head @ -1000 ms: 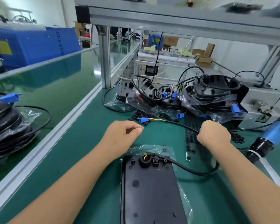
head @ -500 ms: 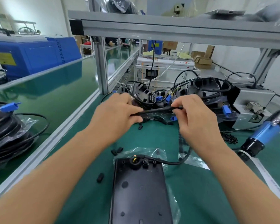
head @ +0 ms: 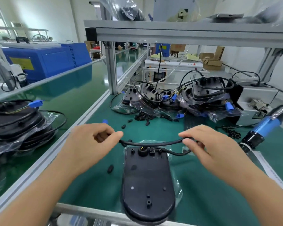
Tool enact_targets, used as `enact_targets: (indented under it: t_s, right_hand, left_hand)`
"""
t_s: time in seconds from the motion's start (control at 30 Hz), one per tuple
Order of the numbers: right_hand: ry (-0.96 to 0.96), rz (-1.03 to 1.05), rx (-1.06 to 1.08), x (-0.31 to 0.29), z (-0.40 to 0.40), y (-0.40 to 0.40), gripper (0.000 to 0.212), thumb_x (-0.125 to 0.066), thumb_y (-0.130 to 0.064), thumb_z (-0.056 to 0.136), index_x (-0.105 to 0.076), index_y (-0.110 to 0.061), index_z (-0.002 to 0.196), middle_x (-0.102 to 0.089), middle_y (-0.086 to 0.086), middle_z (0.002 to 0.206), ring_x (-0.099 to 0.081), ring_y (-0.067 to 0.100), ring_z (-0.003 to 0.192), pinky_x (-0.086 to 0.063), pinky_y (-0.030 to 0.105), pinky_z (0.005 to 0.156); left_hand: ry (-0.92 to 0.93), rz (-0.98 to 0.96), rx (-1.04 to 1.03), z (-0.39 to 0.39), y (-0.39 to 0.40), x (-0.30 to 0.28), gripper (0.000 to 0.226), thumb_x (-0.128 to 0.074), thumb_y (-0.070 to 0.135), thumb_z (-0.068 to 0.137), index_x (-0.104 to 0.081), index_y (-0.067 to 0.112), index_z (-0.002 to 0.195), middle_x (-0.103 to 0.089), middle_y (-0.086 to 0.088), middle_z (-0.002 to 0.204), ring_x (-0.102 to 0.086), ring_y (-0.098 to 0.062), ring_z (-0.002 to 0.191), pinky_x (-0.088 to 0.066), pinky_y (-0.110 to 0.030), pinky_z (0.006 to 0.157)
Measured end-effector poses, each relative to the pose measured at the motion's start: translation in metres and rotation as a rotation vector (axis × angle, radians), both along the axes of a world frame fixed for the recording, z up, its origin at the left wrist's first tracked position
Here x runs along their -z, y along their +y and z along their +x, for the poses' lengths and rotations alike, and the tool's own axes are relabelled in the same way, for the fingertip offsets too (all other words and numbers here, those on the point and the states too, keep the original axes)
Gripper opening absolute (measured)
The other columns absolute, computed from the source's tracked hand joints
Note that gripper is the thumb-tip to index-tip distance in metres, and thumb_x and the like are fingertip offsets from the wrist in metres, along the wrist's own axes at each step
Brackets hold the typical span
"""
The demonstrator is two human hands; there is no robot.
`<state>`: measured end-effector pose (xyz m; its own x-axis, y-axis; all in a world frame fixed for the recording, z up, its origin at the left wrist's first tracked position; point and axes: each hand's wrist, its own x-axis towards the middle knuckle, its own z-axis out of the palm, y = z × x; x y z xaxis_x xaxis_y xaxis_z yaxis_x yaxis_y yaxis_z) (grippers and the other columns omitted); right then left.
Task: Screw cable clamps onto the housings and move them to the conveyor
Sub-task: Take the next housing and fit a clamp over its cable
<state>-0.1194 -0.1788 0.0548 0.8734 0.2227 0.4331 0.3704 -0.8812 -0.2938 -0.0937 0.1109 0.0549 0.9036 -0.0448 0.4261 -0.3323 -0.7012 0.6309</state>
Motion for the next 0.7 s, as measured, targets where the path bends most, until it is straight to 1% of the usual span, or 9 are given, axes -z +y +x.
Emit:
enact_targets:
  t_s: [0.07, 0.13, 0.2, 0.27, 0.37, 0.47, 0.57, 0.63, 0.7]
  right_hand:
    - [-0.013, -0.019, 0.039, -0.004, -0.009, -0.007, 0.021, -0.054, -0.034, 0.092, -0.065, -0.035, 0.11, -0.056, -0.022, 0.094, -0.053, -0.006, 0.079, -0.043, 0.022, 0.071]
    - [0.0, -0.003, -0.032, -0.006, -0.022, -0.01, 0.018, -0.067, -0.022, 0.087, -0.071, -0.034, 0.1, -0.061, -0.022, 0.085, -0.059, 0.0, 0.08, -0.042, 0.014, 0.07]
    - [0.016, 0.018, -0.183, -0.006, -0.04, -0.001, 0.019, -0.072, -0.022, 0.08, -0.07, -0.035, 0.093, -0.059, -0.031, 0.078, -0.056, -0.01, 0.077, -0.041, 0.005, 0.07]
    - [0.056, -0.038, -0.319, 0.002, -0.054, 0.017, 0.018, -0.068, -0.029, 0.078, -0.063, -0.036, 0.093, -0.055, -0.031, 0.076, -0.051, -0.013, 0.075, -0.042, 0.006, 0.069]
    - [0.147, -0.076, -0.44, 0.021, -0.058, 0.038, 0.009, -0.062, -0.029, 0.086, -0.065, -0.033, 0.093, -0.063, -0.022, 0.088, -0.053, -0.003, 0.085, -0.048, 0.019, 0.074]
    - [0.112, 0.111, -0.347, 0.027, -0.047, 0.035, 0.007, -0.067, -0.024, 0.084, -0.07, -0.03, 0.088, -0.063, -0.016, 0.089, -0.056, -0.002, 0.082, -0.043, 0.01, 0.075]
    - [-0.069, 0.167, -0.104, 0.029, -0.028, 0.029, 0.028, -0.074, -0.016, 0.082, -0.07, -0.026, 0.107, -0.063, -0.008, 0.107, -0.053, 0.0, 0.092, -0.036, 0.009, 0.084]
    - [-0.069, 0.032, -0.001, 0.029, -0.013, 0.032, 0.046, -0.067, -0.024, 0.087, -0.057, -0.025, 0.132, -0.051, 0.003, 0.137, -0.046, 0.019, 0.123, -0.036, 0.029, 0.103]
    - [0.056, -0.122, 0.076, 0.028, -0.001, 0.039, 0.052, -0.048, -0.039, 0.096, -0.037, -0.031, 0.146, -0.035, -0.001, 0.152, -0.027, 0.021, 0.142, -0.027, 0.04, 0.112]
  left_hand:
    - [-0.019, -0.045, -0.056, 0.003, 0.004, -0.002, 0.02, -0.072, 0.036, 0.076, -0.069, 0.022, 0.062, -0.061, 0.006, 0.052, -0.048, -0.003, 0.048, -0.036, -0.009, 0.052]
    - [0.038, -0.122, -0.072, 0.011, 0.01, -0.005, 0.009, -0.072, 0.023, 0.079, -0.072, 0.026, 0.071, -0.067, 0.002, 0.06, -0.054, -0.003, 0.05, -0.041, -0.01, 0.055]
    - [0.127, -0.254, -0.009, 0.018, 0.014, -0.006, 0.022, -0.068, 0.008, 0.083, -0.071, 0.027, 0.094, -0.071, -0.005, 0.07, -0.064, -0.007, 0.057, -0.048, -0.016, 0.059]
    - [0.189, -0.305, 0.034, 0.025, 0.012, -0.003, 0.036, -0.067, 0.006, 0.084, -0.059, 0.029, 0.109, -0.074, -0.004, 0.073, -0.071, -0.013, 0.068, -0.049, -0.027, 0.063]
    - [0.226, -0.244, 0.05, 0.037, 0.001, 0.005, 0.02, -0.066, 0.007, 0.085, -0.061, 0.024, 0.096, -0.075, 0.005, 0.074, -0.069, -0.009, 0.065, -0.046, -0.024, 0.061]
    - [0.31, -0.185, 0.221, 0.041, -0.016, 0.014, 0.028, -0.058, -0.004, 0.088, -0.067, 0.022, 0.084, -0.075, 0.006, 0.071, -0.062, -0.005, 0.055, -0.05, -0.018, 0.064]
    - [0.362, -0.106, 0.329, 0.039, -0.031, 0.024, 0.028, -0.058, -0.004, 0.087, -0.069, 0.022, 0.085, -0.071, 0.003, 0.068, -0.057, -0.008, 0.056, -0.05, -0.017, 0.064]
    - [0.331, -0.03, 0.341, 0.039, -0.039, 0.028, 0.025, -0.06, 0.001, 0.088, -0.071, 0.023, 0.087, -0.064, 0.005, 0.064, -0.052, -0.008, 0.056, -0.046, -0.019, 0.063]
    - [0.3, 0.003, 0.31, 0.038, -0.043, 0.029, 0.022, -0.061, 0.006, 0.09, -0.073, 0.025, 0.09, -0.061, 0.005, 0.065, -0.049, -0.005, 0.057, -0.041, -0.02, 0.064]
